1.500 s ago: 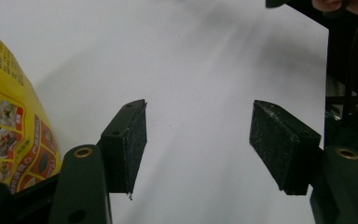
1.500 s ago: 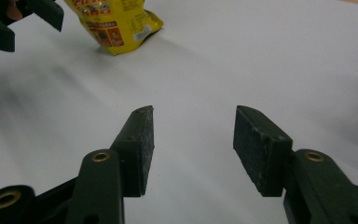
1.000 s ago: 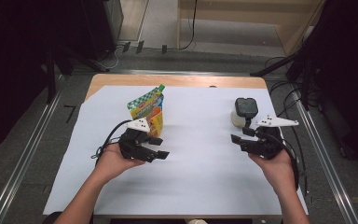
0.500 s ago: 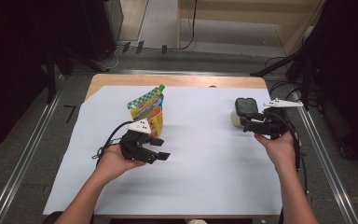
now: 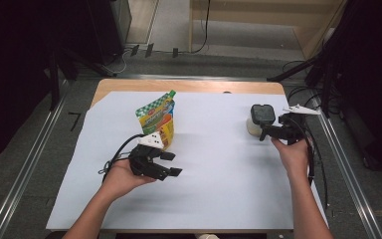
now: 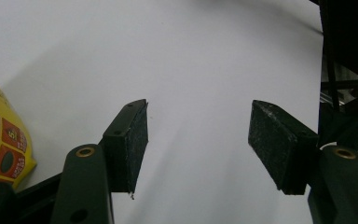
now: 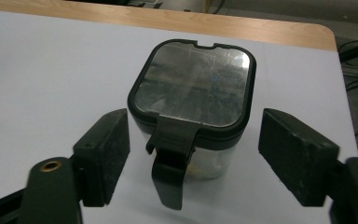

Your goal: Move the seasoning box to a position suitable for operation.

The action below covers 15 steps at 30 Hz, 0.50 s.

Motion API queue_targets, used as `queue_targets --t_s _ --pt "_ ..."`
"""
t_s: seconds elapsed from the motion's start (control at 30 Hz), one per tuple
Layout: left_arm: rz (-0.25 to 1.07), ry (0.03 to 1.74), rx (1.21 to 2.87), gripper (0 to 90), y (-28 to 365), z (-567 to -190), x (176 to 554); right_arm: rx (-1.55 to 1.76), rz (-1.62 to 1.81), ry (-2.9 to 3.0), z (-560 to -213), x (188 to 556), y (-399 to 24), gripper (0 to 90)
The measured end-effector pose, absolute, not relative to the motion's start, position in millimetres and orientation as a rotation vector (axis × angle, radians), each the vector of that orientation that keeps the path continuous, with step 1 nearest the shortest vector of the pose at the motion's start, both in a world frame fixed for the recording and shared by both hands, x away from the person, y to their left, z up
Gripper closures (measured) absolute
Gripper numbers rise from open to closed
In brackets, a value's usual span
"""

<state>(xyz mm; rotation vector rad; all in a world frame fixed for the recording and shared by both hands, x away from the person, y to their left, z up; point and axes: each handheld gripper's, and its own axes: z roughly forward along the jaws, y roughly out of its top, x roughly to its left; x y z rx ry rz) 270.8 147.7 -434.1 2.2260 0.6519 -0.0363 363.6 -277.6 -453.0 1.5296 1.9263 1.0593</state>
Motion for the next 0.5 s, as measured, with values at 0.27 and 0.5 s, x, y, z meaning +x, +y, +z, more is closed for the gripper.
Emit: queue_targets --t_s 0.27,0.5 --pt "-0.038 0.684 2.225 38.6 153.9 -436.1 267.5 1.592 1.063 1.862 -461.8 378.0 -267.2 14.6" --pt "-0.036 0.697 2.221 38.5 156.8 -437.2 263.4 1.636 1.028 1.836 -477.5 390.1 -255.4 13.8"
